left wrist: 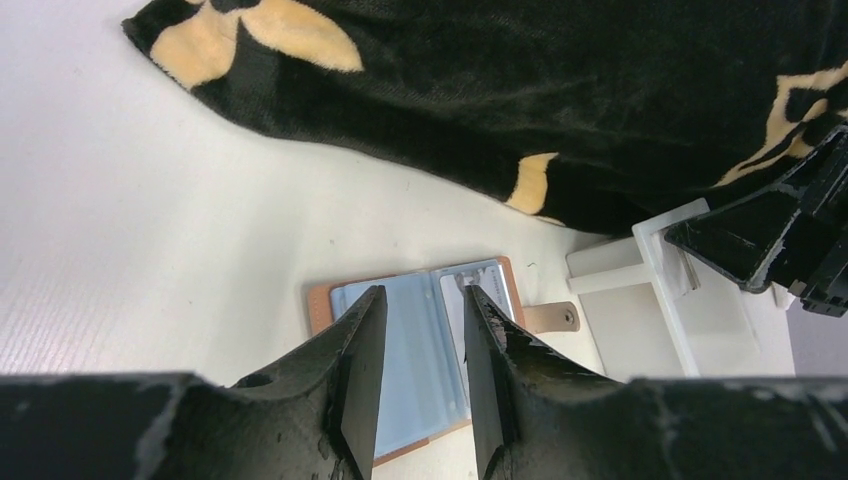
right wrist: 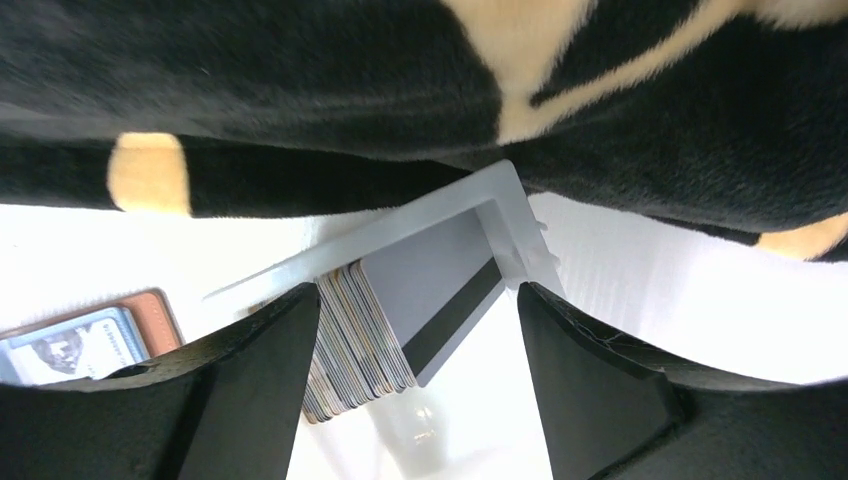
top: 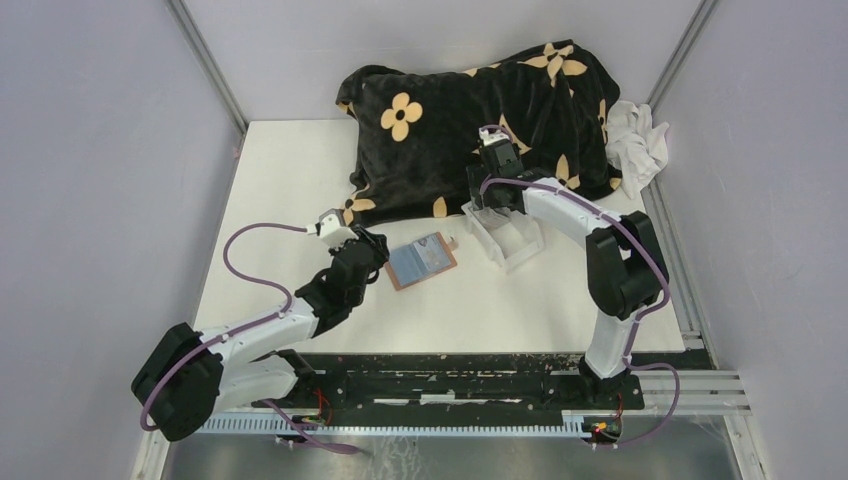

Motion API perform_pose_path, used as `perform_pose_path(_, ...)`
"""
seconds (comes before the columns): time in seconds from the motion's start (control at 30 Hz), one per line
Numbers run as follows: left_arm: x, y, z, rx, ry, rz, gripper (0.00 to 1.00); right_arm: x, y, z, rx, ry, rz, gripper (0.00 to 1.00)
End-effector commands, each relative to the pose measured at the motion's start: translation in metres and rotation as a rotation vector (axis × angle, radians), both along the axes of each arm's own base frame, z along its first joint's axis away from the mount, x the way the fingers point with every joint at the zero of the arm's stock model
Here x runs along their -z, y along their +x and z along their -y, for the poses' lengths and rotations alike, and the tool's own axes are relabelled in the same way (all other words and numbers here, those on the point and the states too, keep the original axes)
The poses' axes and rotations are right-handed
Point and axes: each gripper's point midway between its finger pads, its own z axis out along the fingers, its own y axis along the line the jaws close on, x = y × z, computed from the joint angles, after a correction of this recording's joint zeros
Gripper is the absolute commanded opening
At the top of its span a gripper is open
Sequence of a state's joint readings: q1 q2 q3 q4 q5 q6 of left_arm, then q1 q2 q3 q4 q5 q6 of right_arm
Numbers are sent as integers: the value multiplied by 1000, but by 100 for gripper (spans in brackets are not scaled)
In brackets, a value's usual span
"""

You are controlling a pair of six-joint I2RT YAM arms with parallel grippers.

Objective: Put the credit cards into the card holder
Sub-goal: Pick up the credit card from the storage box.

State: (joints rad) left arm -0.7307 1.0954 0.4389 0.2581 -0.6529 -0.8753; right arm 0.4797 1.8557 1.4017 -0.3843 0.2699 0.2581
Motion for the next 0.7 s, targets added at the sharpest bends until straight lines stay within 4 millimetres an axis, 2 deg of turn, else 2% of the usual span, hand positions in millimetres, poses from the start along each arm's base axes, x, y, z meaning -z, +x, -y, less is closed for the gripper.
perform_pose_path(0.0, -1, 1, -1, -5, 30, 0, 41, -14, -3, 2, 15, 54, 16, 78)
perform_pose_path(0.67, -2, 4, 1, -3, 42, -8, 40, 24, -12, -7, -18, 344, -187, 51)
